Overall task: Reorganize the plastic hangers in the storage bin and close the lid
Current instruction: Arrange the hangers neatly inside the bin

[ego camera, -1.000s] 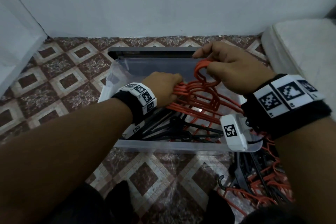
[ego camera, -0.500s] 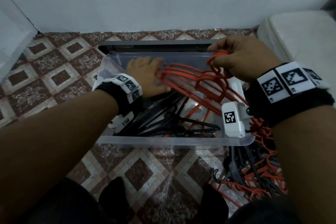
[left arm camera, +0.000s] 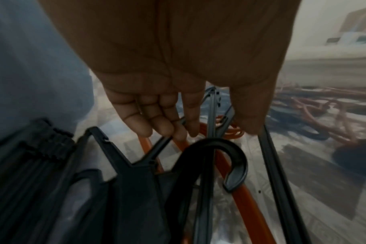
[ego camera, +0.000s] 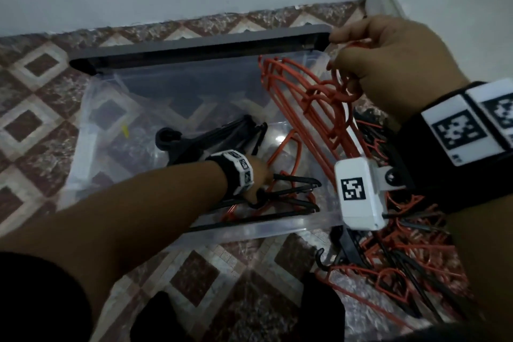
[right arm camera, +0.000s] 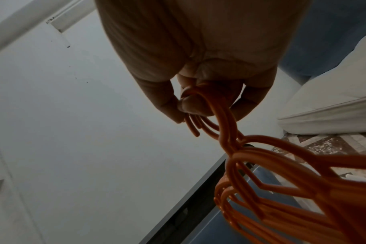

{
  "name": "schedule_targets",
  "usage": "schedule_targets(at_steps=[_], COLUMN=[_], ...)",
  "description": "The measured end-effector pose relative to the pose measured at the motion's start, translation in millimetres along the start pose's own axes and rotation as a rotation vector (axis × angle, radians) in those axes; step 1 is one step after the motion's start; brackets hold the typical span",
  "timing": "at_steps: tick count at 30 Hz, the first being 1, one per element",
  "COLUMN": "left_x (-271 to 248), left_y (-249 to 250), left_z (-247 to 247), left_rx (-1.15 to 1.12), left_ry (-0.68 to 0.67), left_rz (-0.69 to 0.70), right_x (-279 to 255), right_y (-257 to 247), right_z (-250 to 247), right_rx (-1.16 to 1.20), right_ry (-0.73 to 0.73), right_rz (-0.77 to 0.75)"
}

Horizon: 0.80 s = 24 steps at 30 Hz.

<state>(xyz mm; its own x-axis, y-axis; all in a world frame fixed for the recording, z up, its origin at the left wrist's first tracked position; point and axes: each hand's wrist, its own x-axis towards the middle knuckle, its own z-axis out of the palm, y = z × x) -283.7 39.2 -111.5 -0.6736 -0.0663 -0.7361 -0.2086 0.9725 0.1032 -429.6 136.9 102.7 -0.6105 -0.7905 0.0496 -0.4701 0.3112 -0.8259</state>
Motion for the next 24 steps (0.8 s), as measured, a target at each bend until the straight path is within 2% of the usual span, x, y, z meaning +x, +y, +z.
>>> schedule_targets(at_steps=[4, 8, 11, 14, 17, 21, 24], left_x=[34, 56, 63, 54, 35, 1, -25], left_y=[11, 19, 18, 9, -7, -44, -85], left_z=[15, 21, 22, 19, 11, 3, 5], left_rx=[0.072, 0.037, -0.064, -0.144, -0.318, -0.403, -0.520], left_ry=[0.098, 0.023, 0.027, 0.061, 0.179, 0.299, 0.308], left_rz=[-0.003, -0.018, -0.014, -0.001, -0.027, -0.143, -0.210], right_x=[4, 10, 9, 8, 6, 2, 1], right_y=[12, 18, 20, 19, 17, 8, 0], right_z=[-3, 0, 2, 1, -2, -9, -11], right_rx=[0.015, -0.033, -0.044, -0.032, -0.020, 0.027, 0.038], right_ry=[0.040, 0.050, 0.046, 0.069, 0.122, 0.202, 0.253], right_rz=[0.003, -0.006, -0.002, 0.003, -0.002, -0.035, -0.070])
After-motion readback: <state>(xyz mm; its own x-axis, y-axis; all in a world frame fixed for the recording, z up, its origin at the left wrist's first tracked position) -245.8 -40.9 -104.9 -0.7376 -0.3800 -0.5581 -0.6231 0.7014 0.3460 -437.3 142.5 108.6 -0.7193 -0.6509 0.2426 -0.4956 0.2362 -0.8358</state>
